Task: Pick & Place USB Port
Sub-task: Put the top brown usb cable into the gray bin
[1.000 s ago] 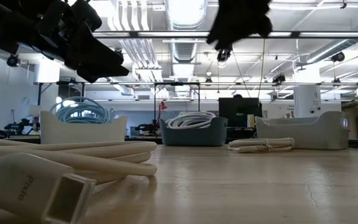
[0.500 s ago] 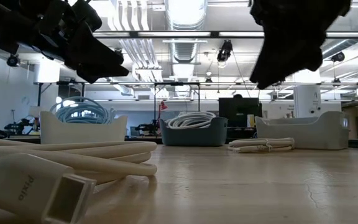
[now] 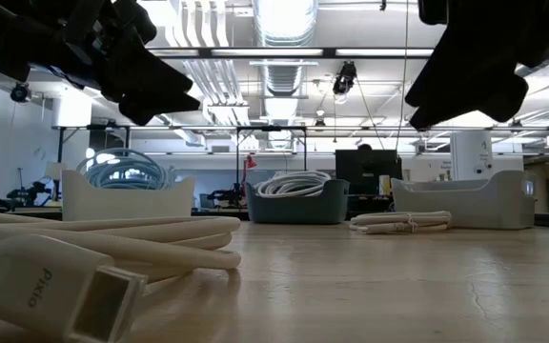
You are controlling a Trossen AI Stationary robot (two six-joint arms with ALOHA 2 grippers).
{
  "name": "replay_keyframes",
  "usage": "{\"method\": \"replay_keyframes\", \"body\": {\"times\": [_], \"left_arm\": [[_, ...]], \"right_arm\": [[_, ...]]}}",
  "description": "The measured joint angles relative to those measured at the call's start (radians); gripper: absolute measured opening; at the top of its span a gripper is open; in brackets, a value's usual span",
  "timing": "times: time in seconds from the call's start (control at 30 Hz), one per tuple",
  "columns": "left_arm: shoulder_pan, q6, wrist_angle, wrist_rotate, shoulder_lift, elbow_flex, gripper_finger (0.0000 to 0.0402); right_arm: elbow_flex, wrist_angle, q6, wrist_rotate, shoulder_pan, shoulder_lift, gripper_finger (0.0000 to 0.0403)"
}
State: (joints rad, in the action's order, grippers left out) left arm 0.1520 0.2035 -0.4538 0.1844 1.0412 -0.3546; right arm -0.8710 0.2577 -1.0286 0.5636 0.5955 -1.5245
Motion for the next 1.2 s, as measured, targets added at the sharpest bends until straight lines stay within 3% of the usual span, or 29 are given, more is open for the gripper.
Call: {"method": "replay_keyframes", "body": {"times": [0.33, 0.7, 1.1, 1.2], "left_arm": [[0.002, 0.006, 0.010, 0.000, 0.003, 0.000, 0.0222], [0.007, 0.034, 0.036, 0.000, 0.010, 0.001, 0.0222], [0.027, 0.035, 0.035, -0.038, 0.014, 0.019, 0.0222], [0.056, 0.036, -0.033, -0.045, 0.043, 0.019, 0.0222]], "right_arm": [[0.085, -0.164, 0.008, -0.050, 0.011, 0.000, 0.0153], [0.090, -0.167, -0.008, -0.104, 0.007, 0.000, 0.0153], [0.090, -0.140, 0.145, -0.105, -0.069, 0.051, 0.0153], [0.090, -0.112, 0.183, -0.117, -0.109, 0.068, 0.0153]]}}
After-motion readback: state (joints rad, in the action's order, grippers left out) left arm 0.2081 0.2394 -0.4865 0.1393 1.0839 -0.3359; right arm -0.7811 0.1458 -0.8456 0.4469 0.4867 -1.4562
